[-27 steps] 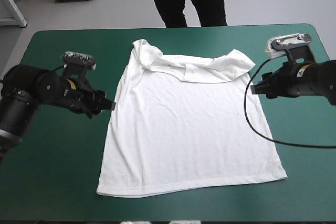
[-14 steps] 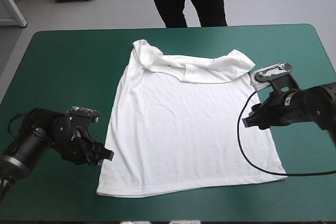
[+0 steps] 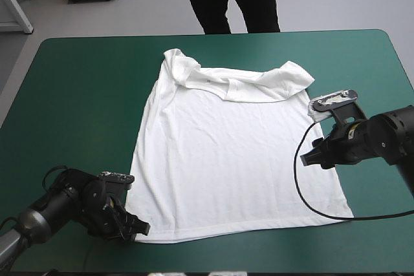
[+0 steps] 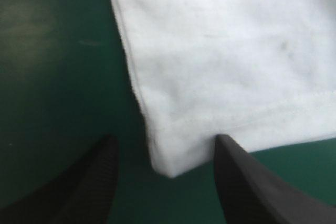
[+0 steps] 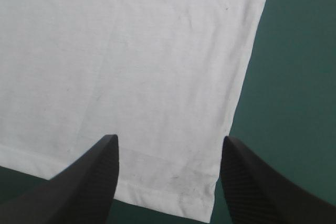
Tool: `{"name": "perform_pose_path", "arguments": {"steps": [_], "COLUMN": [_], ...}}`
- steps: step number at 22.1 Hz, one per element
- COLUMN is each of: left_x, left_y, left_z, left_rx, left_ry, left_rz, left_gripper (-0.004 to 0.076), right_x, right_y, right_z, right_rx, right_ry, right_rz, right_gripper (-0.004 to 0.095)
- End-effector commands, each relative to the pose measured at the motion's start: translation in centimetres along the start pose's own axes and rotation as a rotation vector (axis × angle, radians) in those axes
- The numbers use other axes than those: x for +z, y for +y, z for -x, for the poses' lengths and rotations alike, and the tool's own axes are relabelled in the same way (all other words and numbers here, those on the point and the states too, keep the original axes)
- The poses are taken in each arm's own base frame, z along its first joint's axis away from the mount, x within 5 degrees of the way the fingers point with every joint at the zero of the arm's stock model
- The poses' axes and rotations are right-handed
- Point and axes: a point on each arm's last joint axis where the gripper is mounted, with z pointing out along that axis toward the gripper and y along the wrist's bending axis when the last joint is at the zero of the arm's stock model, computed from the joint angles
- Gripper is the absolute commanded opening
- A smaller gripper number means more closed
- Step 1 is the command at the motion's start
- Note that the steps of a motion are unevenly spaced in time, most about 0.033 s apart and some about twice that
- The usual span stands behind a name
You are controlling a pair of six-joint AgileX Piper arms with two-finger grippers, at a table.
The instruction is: Fold the cloth
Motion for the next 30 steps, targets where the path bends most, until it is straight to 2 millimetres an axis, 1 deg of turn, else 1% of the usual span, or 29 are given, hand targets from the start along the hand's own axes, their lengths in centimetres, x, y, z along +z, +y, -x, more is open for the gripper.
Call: {"name": "perform_pose_path", "arguments": {"steps": [1,4,5,6,7,8,9,11,12,13,16,17,19,21,26,28,30], "left_x": [0.5,2.7,3.0,3.7,3.9,4.3,4.4,4.5,4.5,4.5,4.5,4.5,4.5,4.5,4.5,4.5,4.5], "left_y": [-0.5,-0.4,-0.4,-0.5,-0.5,-0.6,-0.6,-0.8,-0.8,-0.8,-0.9,-0.9,-0.9,-0.9,-0.8,-0.8,-0.8], "left_z": [0.2,0.5,0.6,0.9,1.1,1.4,1.5,2.1,2.1,2.2,2.2,2.2,2.2,2.1,1.9,1.7,1.6], "left_rx": [-0.034,-0.054,-0.056,-0.060,-0.059,-0.053,-0.054,-0.041,-0.037,-0.035,-0.028,-0.014,-0.012,-0.012,-0.011,-0.011,-0.007], "left_ry": [-0.037,0.023,0.034,0.061,0.066,0.068,0.061,0.006,-0.001,-0.012,-0.013,-0.013,-0.005,0.002,0.024,0.042,0.049], "left_rz": [-0.017,-0.009,-0.005,0.000,-0.001,-0.008,-0.010,-0.032,-0.031,-0.033,-0.035,-0.038,-0.037,-0.036,-0.033,-0.031,-0.028], "left_gripper": [0.0403,0.0403,0.0403,0.0390,0.0367,0.0281,0.0237,-0.0003,-0.0006,-0.0009,-0.0009,-0.0009,-0.0009,-0.0009,-0.0009,-0.0009,-0.0009], "right_x": [-1.1,-1.0,-0.8,-0.1,0.3,1.2,1.5,2.8,3.0,3.4,5.1,5.9,7.6,8.6,10.6,12.1,13.0], "right_y": [-0.1,-0.3,-0.4,-0.6,-0.7,-0.7,-0.6,-0.4,-0.3,-0.3,-0.7,-0.8,-0.7,-0.7,-0.8,-1.5,-2.3], "right_z": [0.4,0.2,-0.1,-1.2,-1.8,-3.4,-4.0,-7.1,-7.6,-8.7,-10.6,-11.2,-11.7,-11.7,-10.5,-10.1,-10.1], "right_rx": [-0.004,-0.010,-0.006,0.002,0.010,0.009,0.011,0.044,0.053,0.064,0.097,0.106,0.107,0.112,0.123,0.158,0.186], "right_ry": [-0.075,-0.059,-0.040,0.027,0.053,0.103,0.118,0.183,0.192,0.212,0.241,0.253,0.255,0.256,0.241,0.266,0.278], "right_rz": [-0.015,-0.037,-0.050,-0.078,-0.091,-0.094,-0.093,-0.090,-0.090,-0.099,-0.158,-0.166,-0.162,-0.159,-0.155,-0.161,-0.171], "right_gripper": [0.0550,0.0550,0.0550,0.0551,0.0551,0.0551,0.0552,0.0606,0.0615,0.0615,0.0614,0.0614,0.0614,0.0614,0.0614,0.0614,0.0614]}}
